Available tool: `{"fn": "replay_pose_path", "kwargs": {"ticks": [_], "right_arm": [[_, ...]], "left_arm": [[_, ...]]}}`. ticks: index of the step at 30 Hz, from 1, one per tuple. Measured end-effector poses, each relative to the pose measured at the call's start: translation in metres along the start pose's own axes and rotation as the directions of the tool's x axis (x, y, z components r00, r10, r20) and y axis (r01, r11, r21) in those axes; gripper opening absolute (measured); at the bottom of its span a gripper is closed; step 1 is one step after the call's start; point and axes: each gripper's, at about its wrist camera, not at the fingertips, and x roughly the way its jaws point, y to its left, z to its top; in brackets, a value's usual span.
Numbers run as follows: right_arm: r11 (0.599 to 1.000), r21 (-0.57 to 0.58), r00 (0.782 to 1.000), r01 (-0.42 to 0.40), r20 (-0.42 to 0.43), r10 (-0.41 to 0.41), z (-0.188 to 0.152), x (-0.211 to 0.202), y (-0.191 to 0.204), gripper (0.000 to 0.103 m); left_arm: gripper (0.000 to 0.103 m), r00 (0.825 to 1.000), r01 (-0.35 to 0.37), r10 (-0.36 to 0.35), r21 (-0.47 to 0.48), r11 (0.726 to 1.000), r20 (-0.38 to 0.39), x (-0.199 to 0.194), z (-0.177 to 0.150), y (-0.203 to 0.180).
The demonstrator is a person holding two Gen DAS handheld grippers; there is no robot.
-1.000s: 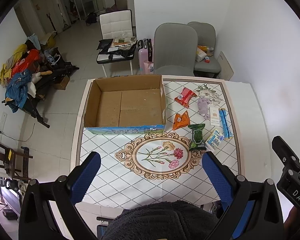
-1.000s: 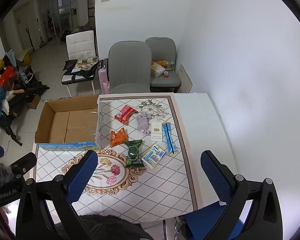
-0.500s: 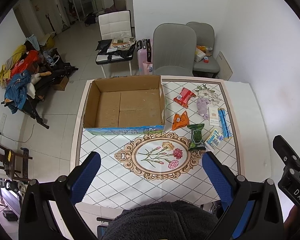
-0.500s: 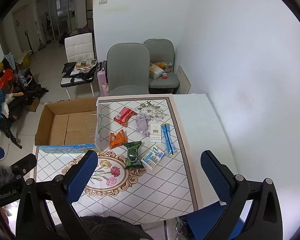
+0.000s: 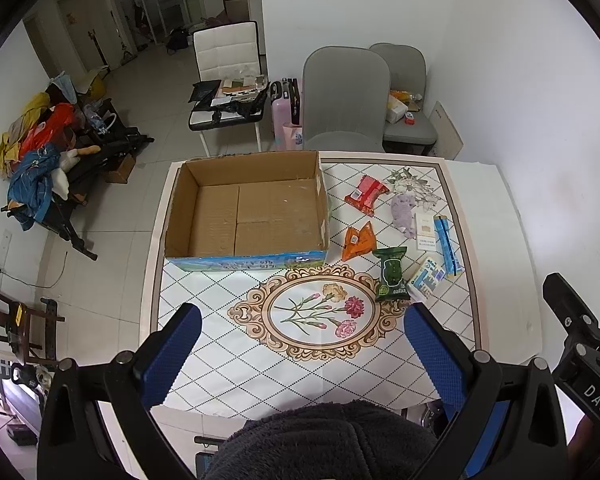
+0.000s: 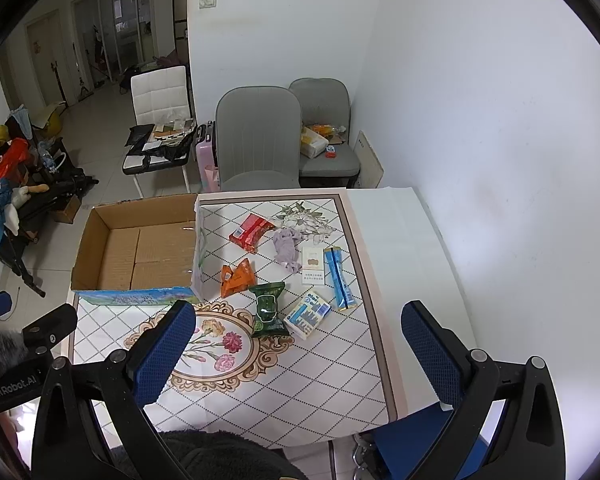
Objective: Organize soft objects
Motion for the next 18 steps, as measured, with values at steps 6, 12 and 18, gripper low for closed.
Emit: {"fn": "replay_pose_path", "kwargs": {"ticks": [6, 12, 18], "right_arm": [[1.000, 0.006, 1.000, -0.003, 0.000, 0.003, 0.000, 0.000, 0.000, 0.103], [0.998, 0.058, 0.999, -0.016, -0.034, 0.018, 0.002, 0.017, -0.016, 0.103], [0.987, 0.161, 0.996, 0.007, -0.086, 0.007, 0.012, 0.065, -0.067, 0.103]], "left_arm": [[0.103, 1.000, 0.000, 0.000, -0.003, 1.000, 0.005, 0.000, 0.000, 0.000], [0.103, 1.000, 0.009, -0.009, -0.005, 1.000, -0.001, 0.005, 0.004, -0.002], [0.103, 0.999, 0.049, -0.049, 0.021, 0.999, -0.011, 0.037, 0.035, -0.029]]}}
